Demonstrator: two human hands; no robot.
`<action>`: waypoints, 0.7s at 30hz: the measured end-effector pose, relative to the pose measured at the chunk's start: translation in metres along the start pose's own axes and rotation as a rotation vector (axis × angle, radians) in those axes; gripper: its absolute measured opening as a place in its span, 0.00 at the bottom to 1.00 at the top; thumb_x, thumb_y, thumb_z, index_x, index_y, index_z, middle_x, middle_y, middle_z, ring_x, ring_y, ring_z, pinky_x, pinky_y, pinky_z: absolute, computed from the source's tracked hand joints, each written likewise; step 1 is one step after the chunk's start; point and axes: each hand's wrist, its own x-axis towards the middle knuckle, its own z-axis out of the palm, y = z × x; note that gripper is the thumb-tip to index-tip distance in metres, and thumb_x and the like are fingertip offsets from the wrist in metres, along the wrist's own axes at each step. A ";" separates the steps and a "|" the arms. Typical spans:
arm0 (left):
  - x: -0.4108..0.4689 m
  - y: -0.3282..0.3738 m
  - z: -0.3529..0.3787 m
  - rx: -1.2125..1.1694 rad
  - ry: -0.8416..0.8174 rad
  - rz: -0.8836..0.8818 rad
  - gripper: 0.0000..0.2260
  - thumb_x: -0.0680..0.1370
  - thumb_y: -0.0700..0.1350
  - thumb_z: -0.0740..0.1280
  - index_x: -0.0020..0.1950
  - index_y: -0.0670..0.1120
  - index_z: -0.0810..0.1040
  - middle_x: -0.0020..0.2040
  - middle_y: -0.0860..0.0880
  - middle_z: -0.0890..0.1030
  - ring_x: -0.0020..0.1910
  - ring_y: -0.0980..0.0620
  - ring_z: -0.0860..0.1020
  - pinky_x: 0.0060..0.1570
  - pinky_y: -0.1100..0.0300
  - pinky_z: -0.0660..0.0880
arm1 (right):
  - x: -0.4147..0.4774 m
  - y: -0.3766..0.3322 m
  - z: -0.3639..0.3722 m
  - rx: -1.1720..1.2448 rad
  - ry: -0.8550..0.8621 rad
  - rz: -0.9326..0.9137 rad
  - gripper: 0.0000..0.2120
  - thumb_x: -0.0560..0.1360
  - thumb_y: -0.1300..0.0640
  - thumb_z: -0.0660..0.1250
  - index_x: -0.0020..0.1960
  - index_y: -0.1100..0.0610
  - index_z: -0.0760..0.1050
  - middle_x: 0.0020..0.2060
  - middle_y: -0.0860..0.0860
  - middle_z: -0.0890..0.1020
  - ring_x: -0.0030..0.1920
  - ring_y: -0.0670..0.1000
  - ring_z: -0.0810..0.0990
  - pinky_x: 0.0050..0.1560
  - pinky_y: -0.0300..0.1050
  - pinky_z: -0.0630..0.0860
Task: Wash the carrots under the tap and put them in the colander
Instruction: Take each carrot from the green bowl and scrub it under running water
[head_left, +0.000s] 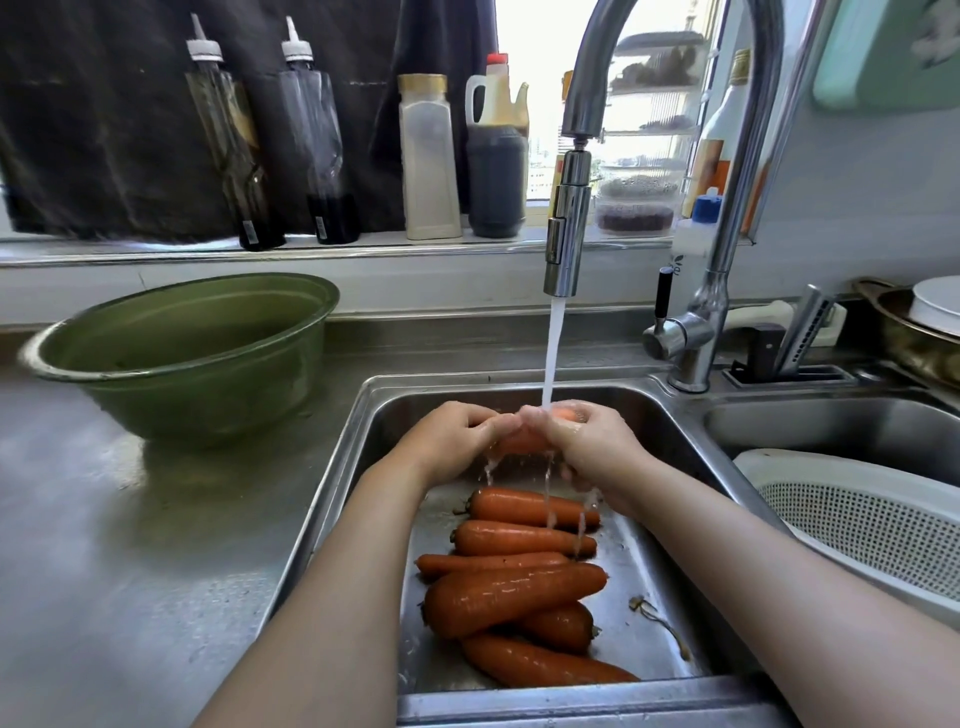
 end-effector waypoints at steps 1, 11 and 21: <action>0.001 -0.001 0.001 -0.012 -0.001 -0.011 0.17 0.81 0.63 0.64 0.59 0.55 0.85 0.50 0.55 0.86 0.54 0.54 0.82 0.61 0.48 0.78 | 0.000 0.000 0.002 0.007 0.006 0.003 0.17 0.76 0.41 0.73 0.58 0.52 0.82 0.31 0.53 0.81 0.25 0.48 0.75 0.23 0.39 0.68; 0.006 0.006 0.004 0.229 0.197 -0.081 0.23 0.85 0.57 0.57 0.37 0.46 0.78 0.37 0.47 0.81 0.38 0.47 0.78 0.37 0.54 0.68 | 0.002 0.003 -0.001 0.106 -0.160 0.050 0.13 0.83 0.49 0.67 0.64 0.56 0.78 0.47 0.60 0.82 0.32 0.50 0.80 0.25 0.38 0.72; 0.003 0.022 0.018 0.167 0.132 0.004 0.21 0.86 0.55 0.59 0.39 0.47 0.78 0.36 0.49 0.78 0.35 0.51 0.75 0.37 0.55 0.70 | 0.015 0.006 -0.004 -0.070 0.246 0.100 0.16 0.80 0.42 0.69 0.49 0.55 0.83 0.31 0.53 0.81 0.26 0.50 0.75 0.28 0.41 0.70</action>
